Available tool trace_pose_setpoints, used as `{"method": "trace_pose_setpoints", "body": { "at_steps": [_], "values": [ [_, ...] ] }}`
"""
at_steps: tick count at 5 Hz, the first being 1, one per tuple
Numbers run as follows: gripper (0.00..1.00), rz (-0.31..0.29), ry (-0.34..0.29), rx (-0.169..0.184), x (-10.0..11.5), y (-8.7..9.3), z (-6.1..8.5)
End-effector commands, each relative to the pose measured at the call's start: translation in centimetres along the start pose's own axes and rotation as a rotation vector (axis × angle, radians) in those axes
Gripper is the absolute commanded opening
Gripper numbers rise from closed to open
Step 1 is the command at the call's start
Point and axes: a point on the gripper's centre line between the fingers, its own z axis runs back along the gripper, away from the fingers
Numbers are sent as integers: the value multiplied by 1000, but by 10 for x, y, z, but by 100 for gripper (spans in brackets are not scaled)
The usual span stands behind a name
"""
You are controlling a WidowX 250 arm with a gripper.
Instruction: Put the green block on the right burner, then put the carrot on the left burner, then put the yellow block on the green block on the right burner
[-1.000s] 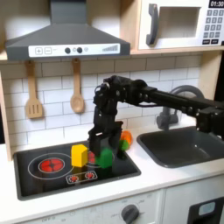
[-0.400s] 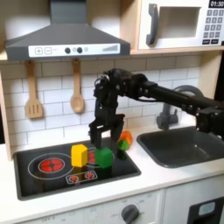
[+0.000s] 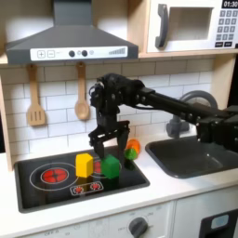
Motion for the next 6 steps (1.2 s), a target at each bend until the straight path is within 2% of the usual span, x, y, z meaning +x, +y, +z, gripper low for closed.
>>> {"method": "trace_pose_setpoints", "body": {
  "at_steps": [1, 2, 3, 4, 5, 6],
  "values": [
    [100, -91, 36, -14, -4, 1, -7],
    [100, -125, 26, -32, -3, 0, -4],
    [100, -140, 26, -26, -3, -1, -6],
    [100, -161, 35, -46, -4, -2, -9],
    [100, -165, 47, -29, -7, -4, -14],
    [100, -173, 52, -40, -10, -7, -16]
  ]
}}
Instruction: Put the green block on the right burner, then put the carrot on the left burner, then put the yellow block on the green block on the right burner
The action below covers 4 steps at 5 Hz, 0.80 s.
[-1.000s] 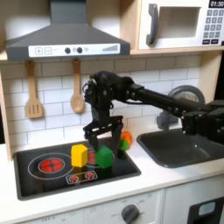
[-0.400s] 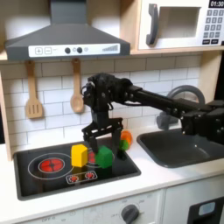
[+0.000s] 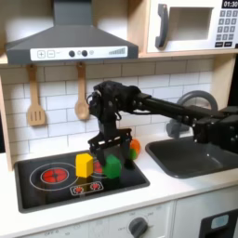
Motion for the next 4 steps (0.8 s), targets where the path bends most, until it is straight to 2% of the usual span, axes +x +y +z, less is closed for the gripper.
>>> {"method": "trace_pose_setpoints", "body": {
  "at_steps": [1, 2, 3, 4],
  "values": [
    [100, -8, -17, 24, 3, -8, 4],
    [100, 23, -38, 53, 5, -1, 9],
    [100, 23, -35, 67, 4, -2, 8],
    [100, 27, -57, 54, 10, -2, 15]
  ]
}}
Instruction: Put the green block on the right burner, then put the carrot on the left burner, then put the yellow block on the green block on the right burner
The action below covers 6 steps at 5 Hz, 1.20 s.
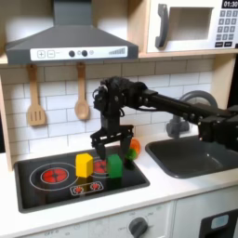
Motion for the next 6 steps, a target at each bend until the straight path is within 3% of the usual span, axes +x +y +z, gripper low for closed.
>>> {"method": "trace_pose_setpoints", "body": {
  "at_steps": [1, 3, 4, 6],
  "values": [
    [100, -14, -27, -18, 7, -5, 14],
    [100, -66, -7, -58, 1, -13, 11],
    [100, -109, 22, -82, -3, -17, 3],
    [100, -143, 41, -95, -6, -21, -3]
  ]
}}
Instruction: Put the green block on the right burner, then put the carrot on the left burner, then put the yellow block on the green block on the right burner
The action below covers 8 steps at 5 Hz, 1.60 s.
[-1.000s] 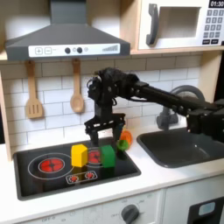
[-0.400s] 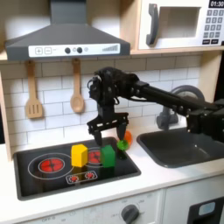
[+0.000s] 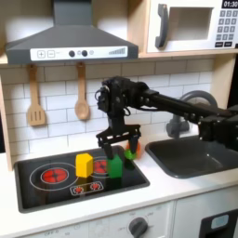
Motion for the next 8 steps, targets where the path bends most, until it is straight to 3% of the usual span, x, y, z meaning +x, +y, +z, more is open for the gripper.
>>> {"method": "trace_pose_setpoints", "body": {
  "at_steps": [1, 6, 8],
  "values": [
    [100, -22, 1, -5, 0, -3, -1],
    [100, -15, -8, -29, 1, -12, 3],
    [100, -61, 0, -34, 5, -23, -3]
  ]
}}
